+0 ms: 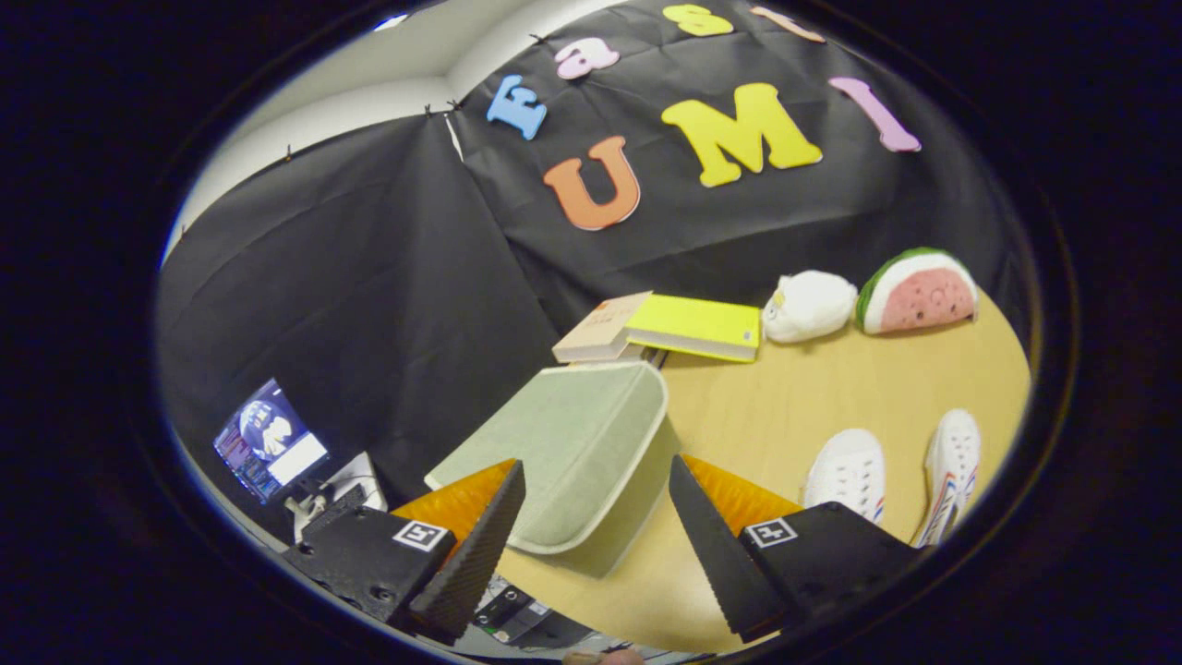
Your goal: Open the storage box then place both shoes into the box .Put the left shoe in first, then the right shoe, with the right side of both shoes facing outward in a uniform manner.
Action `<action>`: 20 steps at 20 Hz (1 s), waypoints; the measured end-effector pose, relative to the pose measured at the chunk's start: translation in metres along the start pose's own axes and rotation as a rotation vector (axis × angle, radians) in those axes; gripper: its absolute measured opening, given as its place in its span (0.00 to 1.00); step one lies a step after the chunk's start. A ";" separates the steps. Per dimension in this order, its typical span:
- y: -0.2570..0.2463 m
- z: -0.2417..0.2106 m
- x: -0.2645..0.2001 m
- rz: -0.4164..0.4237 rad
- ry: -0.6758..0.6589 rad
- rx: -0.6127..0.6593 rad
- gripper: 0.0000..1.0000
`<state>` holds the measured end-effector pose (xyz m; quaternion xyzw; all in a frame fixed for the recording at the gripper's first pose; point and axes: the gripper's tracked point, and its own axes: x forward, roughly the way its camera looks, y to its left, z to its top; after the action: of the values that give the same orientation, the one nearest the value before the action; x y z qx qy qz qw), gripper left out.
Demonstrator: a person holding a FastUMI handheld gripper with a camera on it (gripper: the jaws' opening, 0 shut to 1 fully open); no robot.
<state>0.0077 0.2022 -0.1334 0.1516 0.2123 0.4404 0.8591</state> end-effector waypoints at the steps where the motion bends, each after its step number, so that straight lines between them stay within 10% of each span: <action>1: 0.003 -0.008 0.009 0.029 0.026 0.027 1.00; 20: 0.021 -0.038 0.057 0.308 0.213 0.475 0.96</action>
<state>0.0036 0.2637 -0.1698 0.3317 0.3726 0.5170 0.6956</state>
